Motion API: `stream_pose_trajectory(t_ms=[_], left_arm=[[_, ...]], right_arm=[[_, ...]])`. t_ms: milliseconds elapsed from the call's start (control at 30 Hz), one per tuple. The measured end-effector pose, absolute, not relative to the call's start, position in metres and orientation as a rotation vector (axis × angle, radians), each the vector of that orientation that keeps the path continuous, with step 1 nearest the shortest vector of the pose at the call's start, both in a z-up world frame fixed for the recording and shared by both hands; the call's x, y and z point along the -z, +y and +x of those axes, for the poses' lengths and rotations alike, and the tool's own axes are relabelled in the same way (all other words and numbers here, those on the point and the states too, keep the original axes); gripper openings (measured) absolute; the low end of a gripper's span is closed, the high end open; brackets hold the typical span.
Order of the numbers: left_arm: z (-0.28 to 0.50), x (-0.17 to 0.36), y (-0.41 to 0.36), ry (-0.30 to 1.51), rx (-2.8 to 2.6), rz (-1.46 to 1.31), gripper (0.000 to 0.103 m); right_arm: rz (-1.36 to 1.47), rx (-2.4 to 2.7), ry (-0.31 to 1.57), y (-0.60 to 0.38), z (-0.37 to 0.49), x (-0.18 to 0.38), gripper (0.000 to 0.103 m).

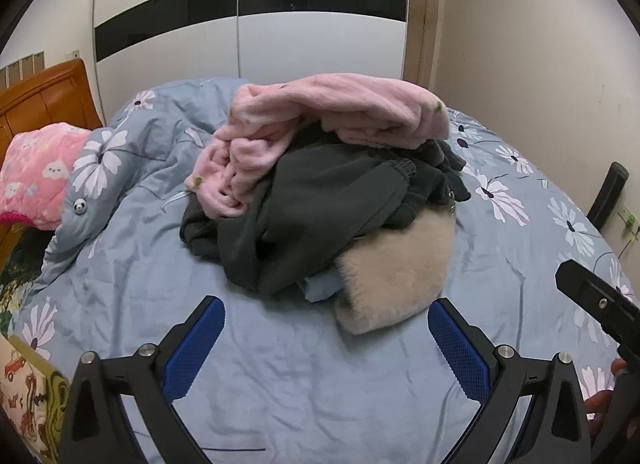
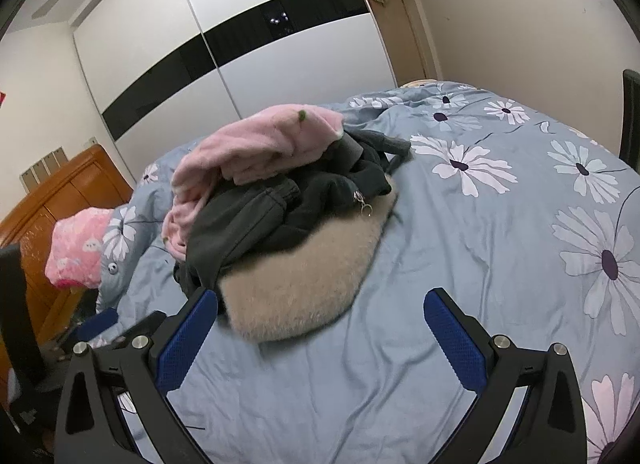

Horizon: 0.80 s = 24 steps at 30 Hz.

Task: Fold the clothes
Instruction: 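Move both grippers toward the pink fleece garment on the clothes pile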

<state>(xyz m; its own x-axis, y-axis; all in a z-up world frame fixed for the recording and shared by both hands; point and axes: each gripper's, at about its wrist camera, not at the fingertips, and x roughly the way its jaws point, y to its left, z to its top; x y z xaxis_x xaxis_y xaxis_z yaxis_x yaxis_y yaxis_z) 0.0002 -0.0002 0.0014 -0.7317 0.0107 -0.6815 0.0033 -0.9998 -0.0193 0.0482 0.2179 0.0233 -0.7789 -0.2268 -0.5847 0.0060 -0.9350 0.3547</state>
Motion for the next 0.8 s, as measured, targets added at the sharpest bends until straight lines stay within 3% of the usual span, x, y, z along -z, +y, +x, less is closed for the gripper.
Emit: stream_pose_trajectory(t_ms=[133,467,800], left_arm=[[0.002,-0.005,0.012,0.020,-3.001,-1.050,0.103],[0.000,-0.014,0.012,-0.156,-3.009,-1.063,0.103],[-0.008,-0.021,0.011,-0.080,-3.022,-1.046,0.103]], right_arm=[[0.962,2.789,-0.521,0.219,0.049,-0.022,0.103],[0.953,2.784,-0.471,0.215,0.043,-0.039,0.103],[0.952,2.754,-0.518,0.219,0.029,-0.035,0.103]])
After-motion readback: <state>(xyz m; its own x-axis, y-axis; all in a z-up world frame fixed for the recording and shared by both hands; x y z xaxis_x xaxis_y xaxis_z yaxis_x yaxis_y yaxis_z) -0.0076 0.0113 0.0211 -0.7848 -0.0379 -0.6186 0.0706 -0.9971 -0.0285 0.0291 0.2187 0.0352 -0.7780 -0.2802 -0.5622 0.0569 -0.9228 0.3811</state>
